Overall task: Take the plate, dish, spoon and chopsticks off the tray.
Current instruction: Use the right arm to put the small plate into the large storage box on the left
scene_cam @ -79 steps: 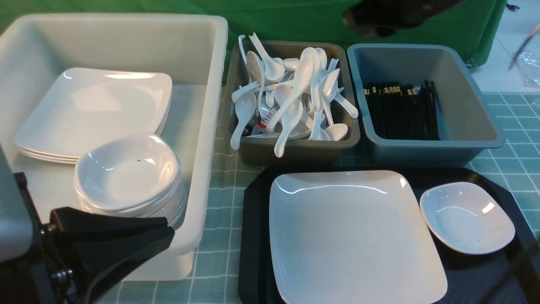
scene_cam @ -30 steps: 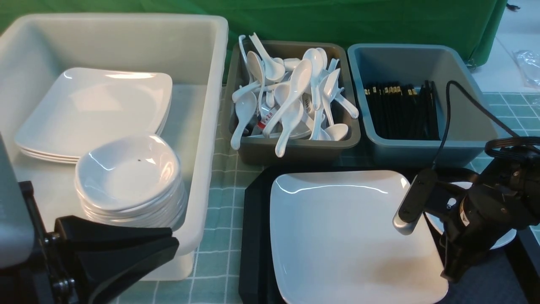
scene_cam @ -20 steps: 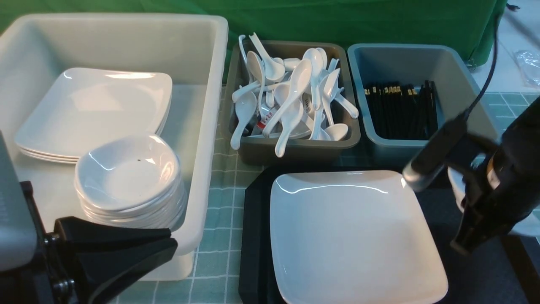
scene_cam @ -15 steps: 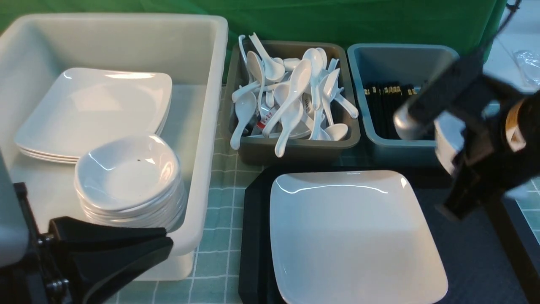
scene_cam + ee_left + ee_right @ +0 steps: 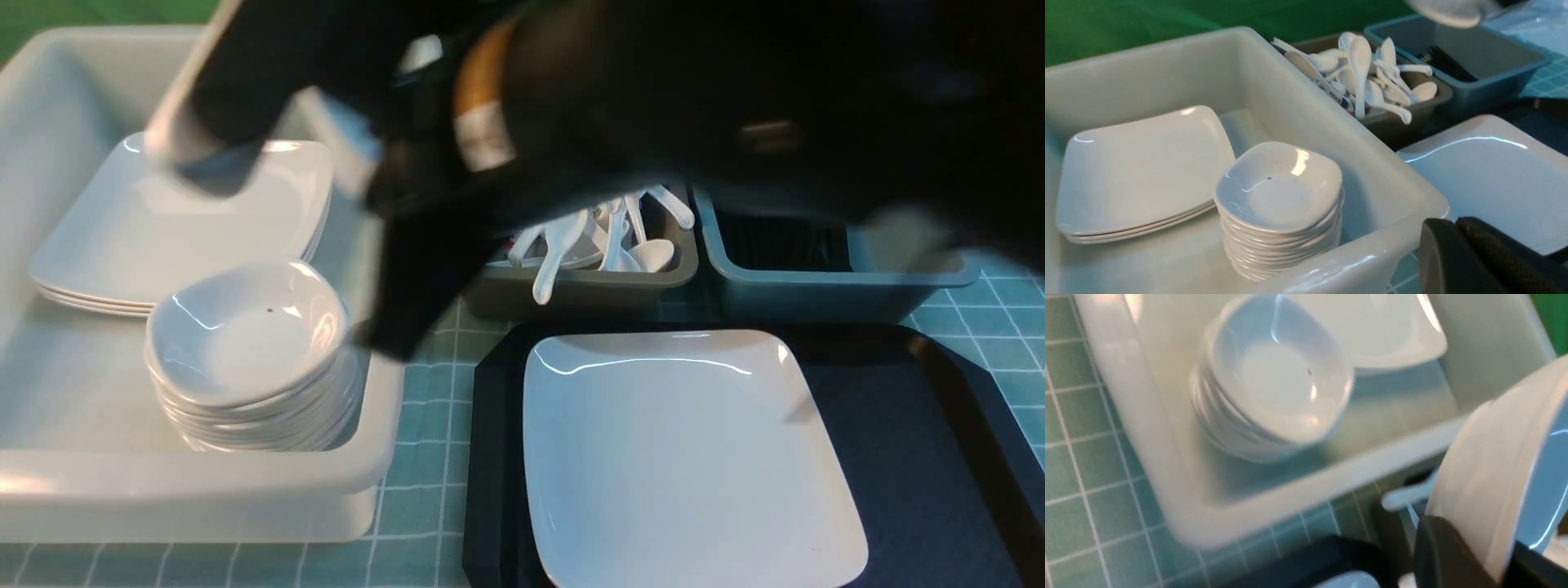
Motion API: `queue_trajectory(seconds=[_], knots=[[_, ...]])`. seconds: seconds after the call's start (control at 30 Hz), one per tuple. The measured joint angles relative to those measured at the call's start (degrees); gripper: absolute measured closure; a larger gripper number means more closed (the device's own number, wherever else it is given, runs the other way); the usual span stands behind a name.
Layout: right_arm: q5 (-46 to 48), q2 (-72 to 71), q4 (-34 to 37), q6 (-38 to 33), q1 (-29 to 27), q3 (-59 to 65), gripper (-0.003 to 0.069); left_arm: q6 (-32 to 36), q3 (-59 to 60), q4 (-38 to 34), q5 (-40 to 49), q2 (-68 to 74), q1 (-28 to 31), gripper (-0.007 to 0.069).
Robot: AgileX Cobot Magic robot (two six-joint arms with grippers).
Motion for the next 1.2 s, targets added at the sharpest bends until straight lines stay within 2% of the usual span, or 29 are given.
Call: queue_trajectory(seconds=[0.23,0.67,0.77,0.97,1.07,1.2], knots=[[-2.4,16.0,2.8,-6.2,0.4,-11.6,0.0599,-0.8,-1.6,2.5,8.8,-3.1,0.0,0.0612],[-7.7,25.1,2.1,-7.7,0.4,-13.5,0.0587,-0.7,-1.7,2.7,7.9,-3.1,0.0,0.0612],[-8.1,25.5,1.9,-7.8,0.4,-13.6,0.0533,-0.6,-1.7,2.7,7.9,-3.1,0.0,0.0612],[-6.6,26.5,1.7,-7.6,0.4,-13.9,0.027,-0.6,-1.7,2.0,7.9,-3.1,0.0,0.0612],[-3.4,26.3,1.7,-7.4,0.5,-13.9,0.0193,-0.2,-1.7,1.6,8.0,-3.1,0.0,0.0612],[1.4,23.5,1.5,-7.2,1.6,-13.9,0.0144,2.5,-1.7,-0.4,8.2,-3.1,0.0,0.0612]])
